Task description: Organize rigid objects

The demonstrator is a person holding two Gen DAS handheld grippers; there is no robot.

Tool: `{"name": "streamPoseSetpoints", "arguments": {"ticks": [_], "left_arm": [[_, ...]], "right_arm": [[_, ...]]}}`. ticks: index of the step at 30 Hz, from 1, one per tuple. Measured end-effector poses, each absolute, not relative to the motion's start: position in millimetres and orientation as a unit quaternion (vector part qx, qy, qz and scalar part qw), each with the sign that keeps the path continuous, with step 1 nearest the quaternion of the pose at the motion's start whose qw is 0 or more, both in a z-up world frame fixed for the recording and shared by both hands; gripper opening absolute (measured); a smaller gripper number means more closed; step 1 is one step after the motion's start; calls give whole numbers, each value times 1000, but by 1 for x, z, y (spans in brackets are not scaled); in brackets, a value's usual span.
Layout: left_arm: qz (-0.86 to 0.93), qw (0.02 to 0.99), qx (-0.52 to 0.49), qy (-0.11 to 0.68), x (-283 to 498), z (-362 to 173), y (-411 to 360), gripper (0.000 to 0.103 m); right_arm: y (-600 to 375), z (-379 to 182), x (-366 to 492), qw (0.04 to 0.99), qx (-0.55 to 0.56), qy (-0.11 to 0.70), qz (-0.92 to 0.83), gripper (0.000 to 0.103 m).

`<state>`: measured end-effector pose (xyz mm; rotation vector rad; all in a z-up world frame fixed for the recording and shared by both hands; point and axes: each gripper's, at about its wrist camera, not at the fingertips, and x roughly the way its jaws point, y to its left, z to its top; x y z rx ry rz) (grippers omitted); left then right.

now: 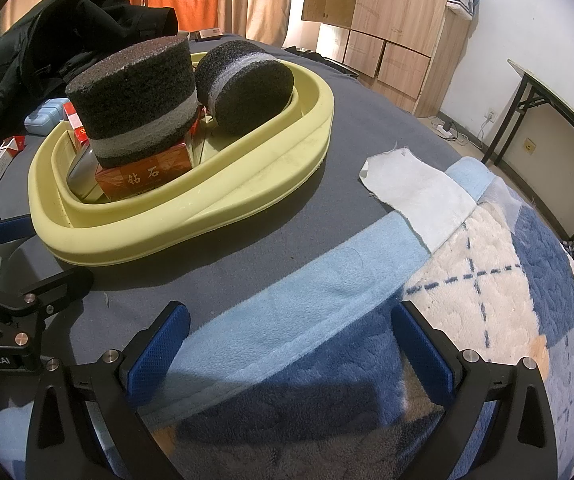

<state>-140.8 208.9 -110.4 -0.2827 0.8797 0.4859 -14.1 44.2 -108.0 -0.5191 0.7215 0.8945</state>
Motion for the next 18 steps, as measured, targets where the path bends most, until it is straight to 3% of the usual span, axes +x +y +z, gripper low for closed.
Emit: {"name": "streamPoseSetpoints", "arguments": {"ticks": [18], "left_arm": [[233,867,-133,421,-140,-110,208,103]], "right_arm": [[44,-108,-14,808,-243,337,418,103]]}}
